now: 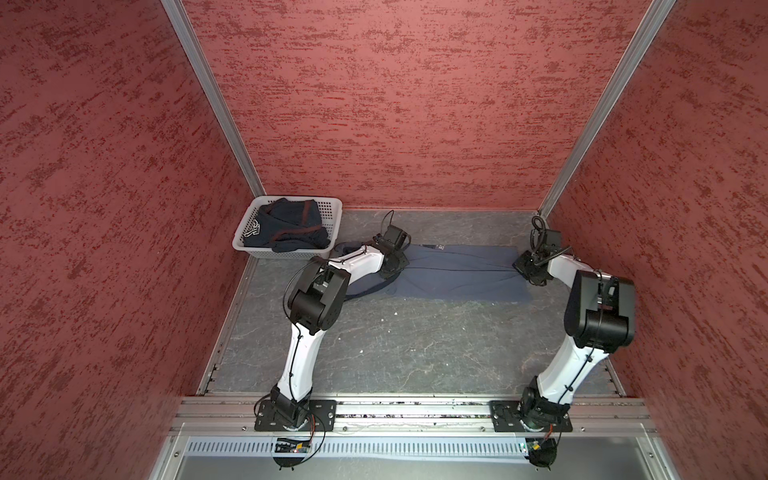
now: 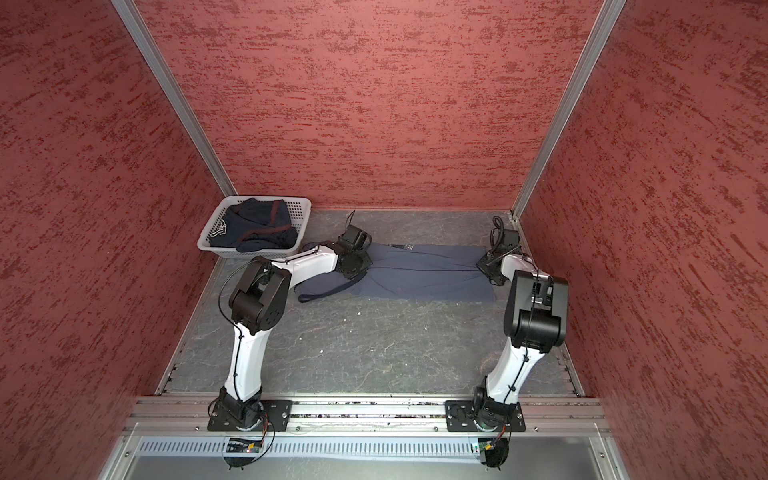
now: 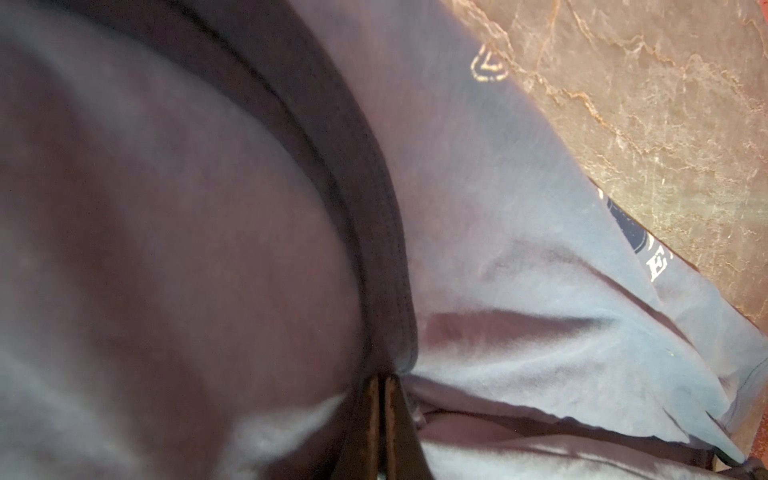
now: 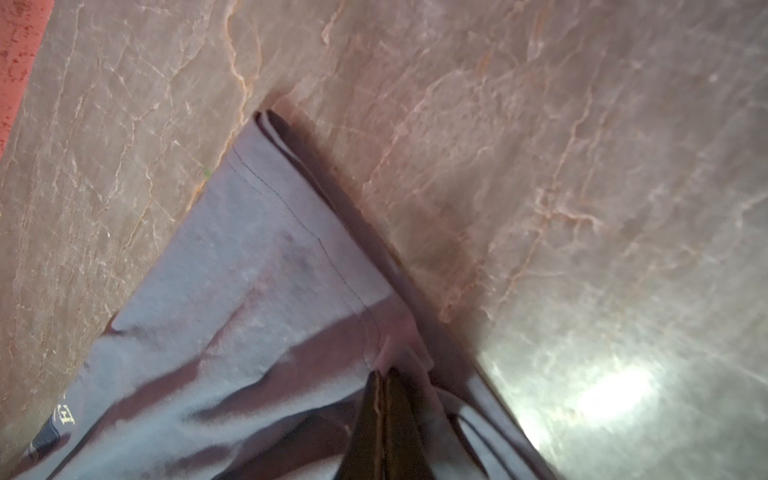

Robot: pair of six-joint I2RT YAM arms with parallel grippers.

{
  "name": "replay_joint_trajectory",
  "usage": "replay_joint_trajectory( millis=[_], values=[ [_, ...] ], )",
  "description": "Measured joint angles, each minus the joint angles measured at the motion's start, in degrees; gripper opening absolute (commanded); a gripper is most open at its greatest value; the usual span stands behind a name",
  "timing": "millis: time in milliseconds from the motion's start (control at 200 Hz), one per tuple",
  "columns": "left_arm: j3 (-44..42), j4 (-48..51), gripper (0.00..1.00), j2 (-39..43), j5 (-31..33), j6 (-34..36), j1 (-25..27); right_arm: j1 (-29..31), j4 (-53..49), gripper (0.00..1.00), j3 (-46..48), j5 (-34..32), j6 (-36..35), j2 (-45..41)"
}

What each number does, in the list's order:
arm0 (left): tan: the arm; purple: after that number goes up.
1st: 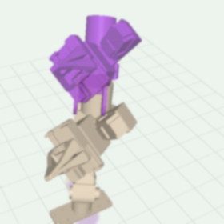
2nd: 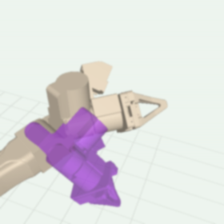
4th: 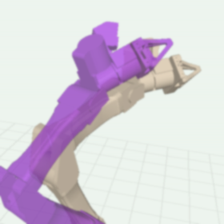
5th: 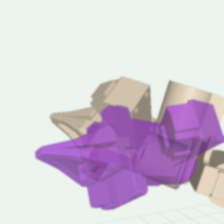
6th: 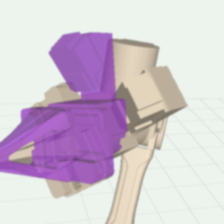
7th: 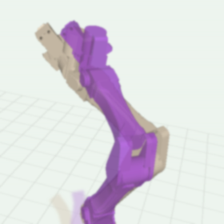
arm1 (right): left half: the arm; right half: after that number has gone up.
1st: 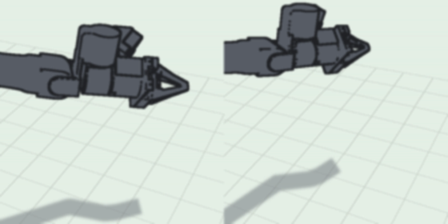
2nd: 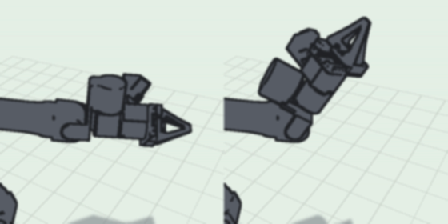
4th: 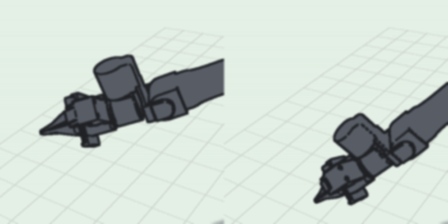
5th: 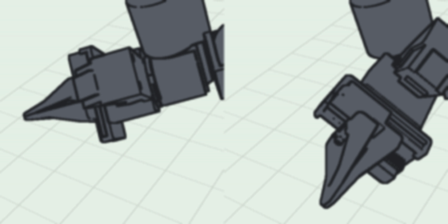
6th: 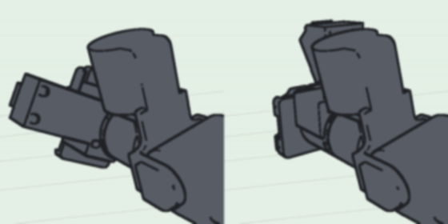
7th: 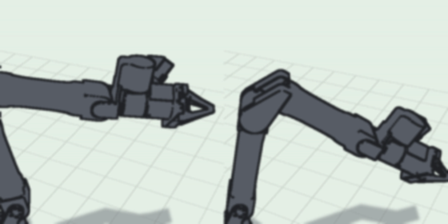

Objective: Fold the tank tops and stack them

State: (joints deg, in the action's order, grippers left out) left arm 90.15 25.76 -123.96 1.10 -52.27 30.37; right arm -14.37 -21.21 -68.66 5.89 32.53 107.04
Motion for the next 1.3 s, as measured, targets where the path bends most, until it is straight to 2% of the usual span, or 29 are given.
replay_joint_trajectory(
  millis=[180,306,376,431,626,786,937,1092,1302],
  values=[
    [-0.04,0.11,0.01,0.13,0.37,0.00,0.00,0.04,-0.09,0.02,-1.51,-0.04,0.00,1.99],
    [0.17,0.46,0.10,0.11,0.37,0.00,-0.07,0.04,-0.33,0.21,-2.34,-0.09,-0.15,3.48],
    [0.20,0.66,0.20,0.13,0.50,-0.07,-0.13,0.04,-0.87,0.29,-3.21,-0.13,-0.24,3.76],
    [0.20,1.09,0.27,0.13,0.72,0.35,-0.22,0.04,-1.18,0.33,-3.96,-0.26,-0.48,3.74],
    [0.24,3.91,0.41,1.95,1.70,2.67,-0.48,0.52,-2.89,0.51,-4.44,-3.15,-1.73,1.22],
    [-0.20,5.40,0.51,7.23,3.65,5.51,-0.13,2.91,-4.68,0.55,-3.15,-5.84,-3.72,-6.38],
    [-0.33,6.19,0.52,11.17,5.55,9.27,3.15,10.88,-5.11,0.56,-2.60,-6.03,-5.33,-10.82],
    [-0.17,5.75,0.52,9.53,4.11,11.52,8.15,17.44,-5.01,0.56,-0.57,-4.15,-5.57,-8.72],
    [3.26,5.49,0.52,2.19,1.88,12.13,9.05,17.03,-5.03,0.56,0.17,-3.69,-5.55,-2.67]
  ],
)
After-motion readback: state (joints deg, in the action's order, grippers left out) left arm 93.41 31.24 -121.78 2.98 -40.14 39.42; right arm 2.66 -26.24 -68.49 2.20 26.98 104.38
